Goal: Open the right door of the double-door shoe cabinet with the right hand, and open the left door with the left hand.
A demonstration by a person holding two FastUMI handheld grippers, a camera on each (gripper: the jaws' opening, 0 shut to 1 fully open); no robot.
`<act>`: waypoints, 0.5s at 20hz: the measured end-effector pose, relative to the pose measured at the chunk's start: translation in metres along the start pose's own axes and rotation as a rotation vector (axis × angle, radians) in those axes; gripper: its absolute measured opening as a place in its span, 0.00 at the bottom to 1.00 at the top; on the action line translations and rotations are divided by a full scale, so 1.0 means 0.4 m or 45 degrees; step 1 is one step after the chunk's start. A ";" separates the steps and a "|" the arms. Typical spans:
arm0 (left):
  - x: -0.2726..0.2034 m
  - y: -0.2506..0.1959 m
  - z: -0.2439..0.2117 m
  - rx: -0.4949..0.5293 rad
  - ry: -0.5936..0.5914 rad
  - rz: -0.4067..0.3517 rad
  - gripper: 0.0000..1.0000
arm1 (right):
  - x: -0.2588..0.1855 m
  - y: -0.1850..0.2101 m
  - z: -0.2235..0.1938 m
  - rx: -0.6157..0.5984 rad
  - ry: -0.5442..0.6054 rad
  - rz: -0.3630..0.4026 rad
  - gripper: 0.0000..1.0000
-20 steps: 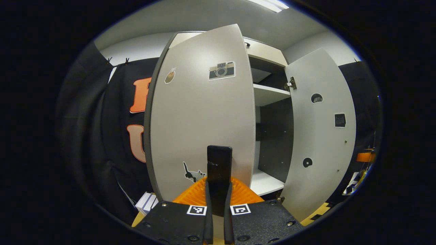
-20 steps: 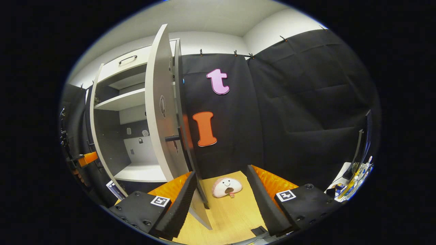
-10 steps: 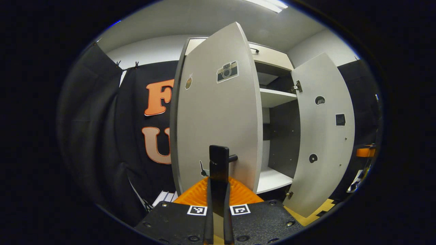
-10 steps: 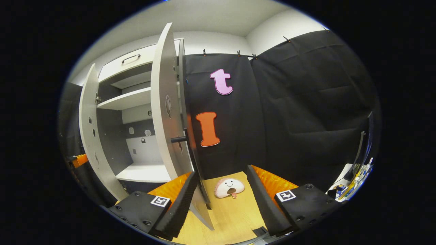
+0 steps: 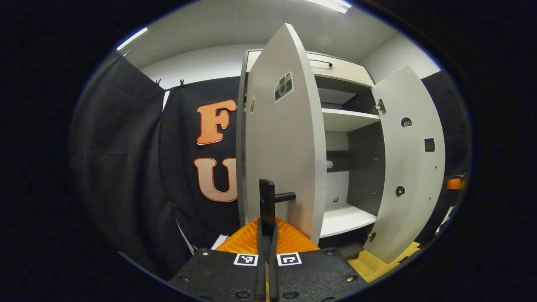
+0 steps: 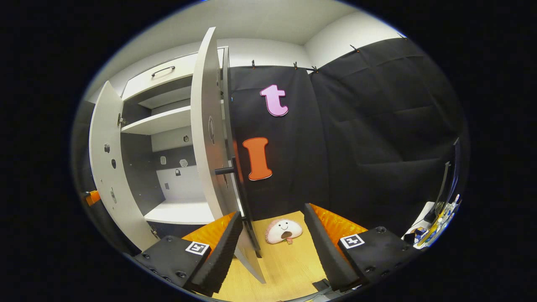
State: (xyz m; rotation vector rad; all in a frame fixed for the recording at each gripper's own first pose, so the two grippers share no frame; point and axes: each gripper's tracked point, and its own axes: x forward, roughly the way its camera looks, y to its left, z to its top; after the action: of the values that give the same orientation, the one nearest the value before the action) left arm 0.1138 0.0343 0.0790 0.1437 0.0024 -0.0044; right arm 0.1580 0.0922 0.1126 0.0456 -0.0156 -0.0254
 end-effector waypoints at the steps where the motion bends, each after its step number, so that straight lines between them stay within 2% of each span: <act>1: -0.003 0.019 0.001 0.006 0.001 0.015 0.02 | -0.001 0.005 0.000 -0.001 0.001 0.003 0.87; 6: -0.014 0.067 0.002 -0.017 0.009 0.034 0.00 | -0.005 0.032 0.001 -0.012 -0.007 0.014 0.87; 10: -0.016 0.088 0.003 0.017 0.006 0.037 0.00 | -0.002 0.046 -0.002 -0.012 -0.007 0.013 0.87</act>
State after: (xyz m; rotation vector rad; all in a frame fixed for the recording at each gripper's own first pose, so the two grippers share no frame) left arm 0.1075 0.0692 0.0851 0.1572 0.0052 0.0247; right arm 0.1577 0.1105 0.1128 0.0356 -0.0214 -0.0158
